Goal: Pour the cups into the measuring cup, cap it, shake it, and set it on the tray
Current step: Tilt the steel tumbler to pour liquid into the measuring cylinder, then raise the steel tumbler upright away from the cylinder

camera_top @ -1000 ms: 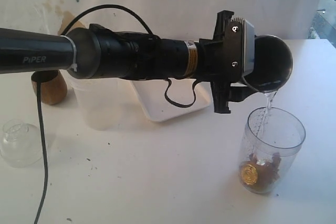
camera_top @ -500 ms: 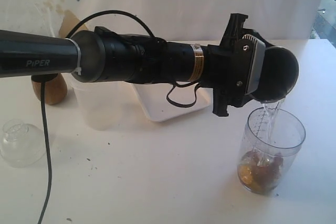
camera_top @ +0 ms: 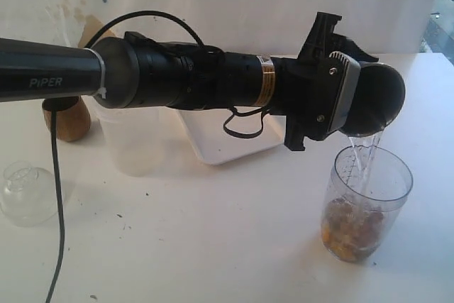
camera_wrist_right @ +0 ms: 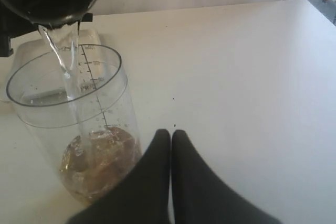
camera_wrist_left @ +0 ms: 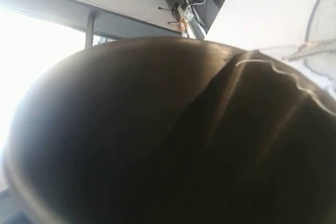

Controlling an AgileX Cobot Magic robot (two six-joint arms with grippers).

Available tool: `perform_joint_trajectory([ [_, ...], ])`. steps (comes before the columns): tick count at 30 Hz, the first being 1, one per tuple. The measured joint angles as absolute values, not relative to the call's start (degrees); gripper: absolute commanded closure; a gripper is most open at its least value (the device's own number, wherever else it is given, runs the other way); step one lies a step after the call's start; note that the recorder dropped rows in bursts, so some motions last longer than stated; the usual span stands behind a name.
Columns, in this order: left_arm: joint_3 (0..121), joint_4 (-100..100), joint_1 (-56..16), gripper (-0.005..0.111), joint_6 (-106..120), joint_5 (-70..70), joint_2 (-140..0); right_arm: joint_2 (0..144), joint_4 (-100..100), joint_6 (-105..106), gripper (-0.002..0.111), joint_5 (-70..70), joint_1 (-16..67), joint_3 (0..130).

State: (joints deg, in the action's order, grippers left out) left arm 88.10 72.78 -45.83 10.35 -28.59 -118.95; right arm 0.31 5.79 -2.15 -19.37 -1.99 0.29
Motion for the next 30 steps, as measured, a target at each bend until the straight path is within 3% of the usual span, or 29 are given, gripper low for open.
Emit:
perform_joint_trajectory([
  [19,88.2,72.7,-45.8,0.107,16.5,-28.7,-119.0,0.3,5.8,-2.1,0.108,-19.4,-2.0,0.3],
  [30,88.3,68.5,-45.8,0.107,-3.9,-28.9,-118.8,0.3,5.8,-2.1,0.108,-19.4,-2.0,0.3],
])
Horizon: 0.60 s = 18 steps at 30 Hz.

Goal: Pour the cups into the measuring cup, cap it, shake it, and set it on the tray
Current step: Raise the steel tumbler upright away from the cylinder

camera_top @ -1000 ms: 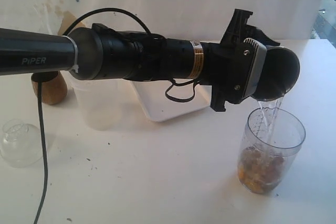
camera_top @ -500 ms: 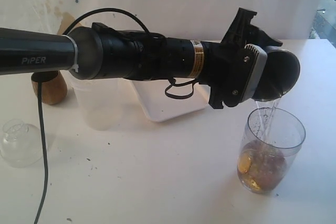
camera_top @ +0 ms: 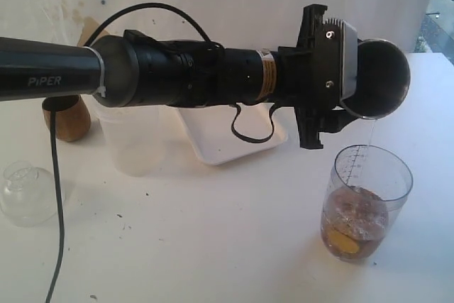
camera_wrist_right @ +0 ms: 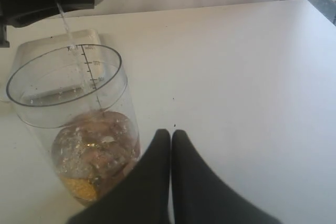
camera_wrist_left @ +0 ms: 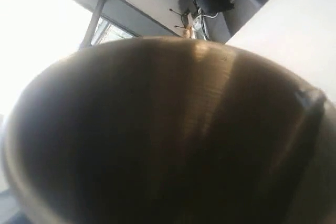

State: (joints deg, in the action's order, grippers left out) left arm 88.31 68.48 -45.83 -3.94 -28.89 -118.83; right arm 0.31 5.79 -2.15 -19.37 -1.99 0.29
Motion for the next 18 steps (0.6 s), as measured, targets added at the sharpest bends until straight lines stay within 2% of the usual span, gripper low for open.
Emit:
perform_joint_trajectory([
  [12,88.3,67.2,-45.4,0.107,-37.2,-24.4,-118.8,0.3,5.8,-2.1,0.108,-19.4,-2.0,0.3],
  [18,88.3,60.1,-39.7,0.107,-50.0,-34.1,-118.8,0.3,5.8,-2.1,0.108,-19.4,-2.0,0.3],
])
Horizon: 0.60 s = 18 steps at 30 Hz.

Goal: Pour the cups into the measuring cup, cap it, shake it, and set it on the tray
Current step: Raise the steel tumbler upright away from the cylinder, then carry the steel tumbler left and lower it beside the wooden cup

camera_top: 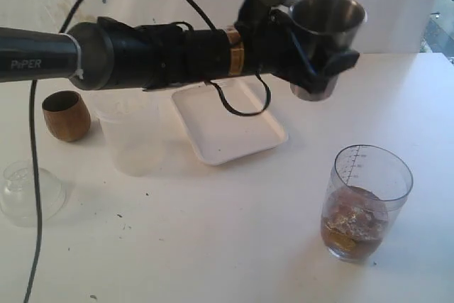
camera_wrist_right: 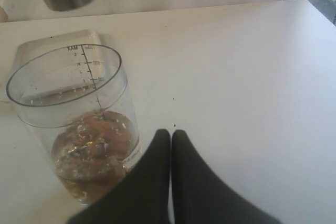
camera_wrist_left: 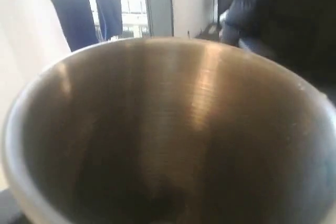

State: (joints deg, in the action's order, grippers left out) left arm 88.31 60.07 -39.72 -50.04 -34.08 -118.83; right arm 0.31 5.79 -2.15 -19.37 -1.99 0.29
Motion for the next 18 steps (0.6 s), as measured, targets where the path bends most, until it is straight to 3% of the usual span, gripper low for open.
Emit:
perform_joint_trajectory([
  [11,88.3,70.0,-28.6,0.107,-65.0,-39.7,-117.5,0.3,5.8,-2.1,0.108,-19.4,-2.0,0.3],
  [18,81.1,75.3,-22.3,0.107,-66.6,-37.9,-105.3,0.3,5.8,-2.1,0.108,-19.4,-2.0,0.3],
])
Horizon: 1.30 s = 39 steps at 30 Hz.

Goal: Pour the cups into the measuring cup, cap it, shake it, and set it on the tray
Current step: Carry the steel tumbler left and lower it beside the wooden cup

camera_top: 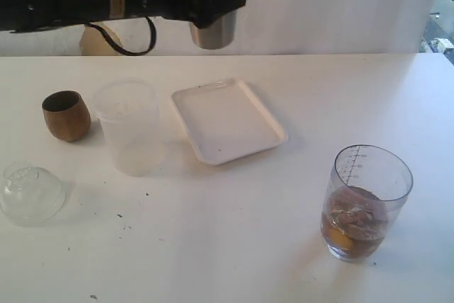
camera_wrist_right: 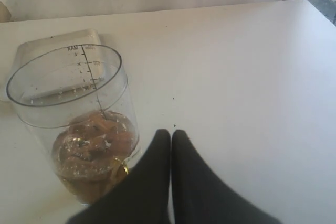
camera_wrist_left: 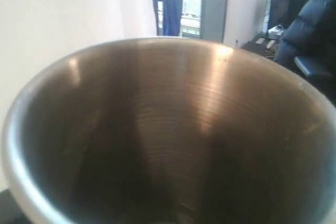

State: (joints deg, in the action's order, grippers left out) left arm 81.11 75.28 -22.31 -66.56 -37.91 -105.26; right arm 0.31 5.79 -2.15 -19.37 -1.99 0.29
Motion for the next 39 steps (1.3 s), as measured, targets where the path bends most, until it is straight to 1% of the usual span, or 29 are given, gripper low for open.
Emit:
perform_joint_trajectory([
  [6,73.0,75.4,-15.9,0.107,-63.8,-37.3,-95.2,0.3,5.8,-2.1,0.108,-19.4,-2.0,0.3],
  [10,67.7,75.3,-8.1,0.107,-62.2,-33.7,-89.3,0.3,5.8,-2.1,0.108,-19.4,-2.0,0.3],
  [11,65.5,74.3,-4.1,0.107,-61.0,-32.4,-88.0,0.3,5.8,-2.1,0.108,-19.4,-2.0,0.3],
  [12,64.4,73.7,-2.5,0.107,-60.3,-32.0,-87.7,0.3,5.8,-2.1,0.108,-19.4,-2.0,0.3],
  [13,61.9,71.1,1.4,0.107,-57.6,-31.5,-87.4,0.3,5.8,-2.1,0.108,-19.4,-2.0,0.3],
  [16,56.4,61.2,8.0,0.107,-47.6,-31.2,-87.5,0.3,5.8,-2.1,0.108,-19.4,-2.0,0.3],
  [17,53.3,54.3,10.9,0.107,-40.6,-32.5,-88.3,0.3,5.8,-2.1,0.108,-19.4,-2.0,0.3],
  [19,49.5,46.6,13.9,0.107,-33.0,-36.5,-90.5,0.3,5.8,-2.1,0.108,-19.4,-2.0,0.3],
  [23,45.6,38.9,16.4,0.107,-27.1,-43.0,-95.6,0.3,5.8,-2.1,0.108,-19.4,-2.0,0.3],
  [27,44.1,33.1,16.9,0.107,-22.4,-46.2,-102.2,0.3,5.8,-2.1,0.108,-19.4,-2.0,0.3],
  [34,43.4,28.9,17.0,0.107,-20.4,-63.4,-114.8,0.3,5.8,-2.1,0.108,-19.4,-2.0,0.3],
  [39,43.4,24.9,17.0,0.107,-14.8,-65.6,-119.5,0.3,5.8,-2.1,0.108,-19.4,-2.0,0.3],
])
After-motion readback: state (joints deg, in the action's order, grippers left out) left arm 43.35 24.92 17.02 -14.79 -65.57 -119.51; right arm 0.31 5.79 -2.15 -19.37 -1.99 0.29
